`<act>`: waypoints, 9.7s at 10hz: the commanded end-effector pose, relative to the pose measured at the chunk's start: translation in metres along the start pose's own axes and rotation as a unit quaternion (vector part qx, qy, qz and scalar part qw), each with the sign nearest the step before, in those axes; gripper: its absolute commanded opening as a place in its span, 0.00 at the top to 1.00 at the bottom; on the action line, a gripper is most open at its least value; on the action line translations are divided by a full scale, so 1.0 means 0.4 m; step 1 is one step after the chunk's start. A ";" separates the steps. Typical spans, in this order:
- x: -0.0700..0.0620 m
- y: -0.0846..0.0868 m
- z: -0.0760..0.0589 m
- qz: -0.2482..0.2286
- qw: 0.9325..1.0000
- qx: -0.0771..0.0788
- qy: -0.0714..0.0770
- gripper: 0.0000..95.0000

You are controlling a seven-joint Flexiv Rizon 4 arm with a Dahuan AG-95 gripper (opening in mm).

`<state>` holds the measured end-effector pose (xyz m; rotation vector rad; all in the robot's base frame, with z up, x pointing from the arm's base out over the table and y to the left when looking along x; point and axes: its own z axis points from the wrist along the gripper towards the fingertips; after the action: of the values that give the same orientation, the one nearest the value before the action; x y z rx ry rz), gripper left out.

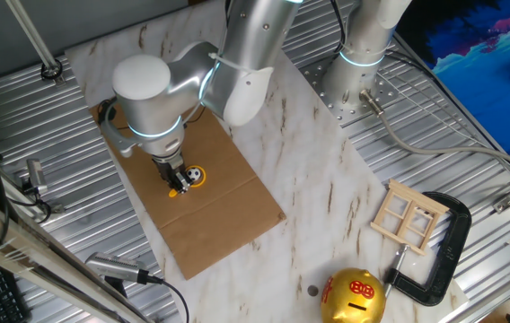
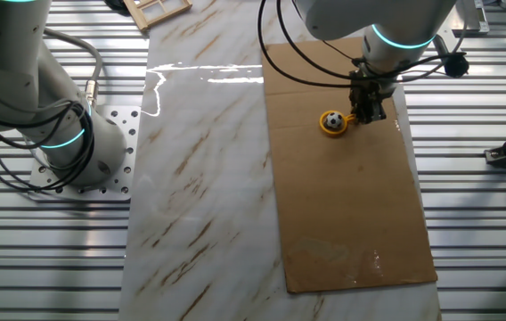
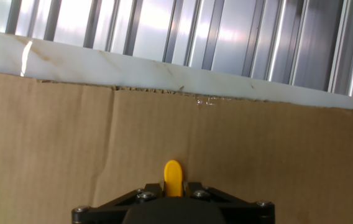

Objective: Remove the bubble ring from the ball

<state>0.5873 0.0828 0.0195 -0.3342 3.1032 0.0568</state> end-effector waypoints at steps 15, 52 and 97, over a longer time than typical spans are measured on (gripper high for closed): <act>0.009 0.002 -0.015 -0.002 1.000 -0.002 0.002 1.00; 0.011 -0.008 -0.052 -0.010 1.000 -0.003 0.007 1.00; -0.017 -0.302 -0.023 -0.118 0.993 -0.012 0.013 1.00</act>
<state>0.6199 -0.0338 0.0241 -0.7050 3.0652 0.0831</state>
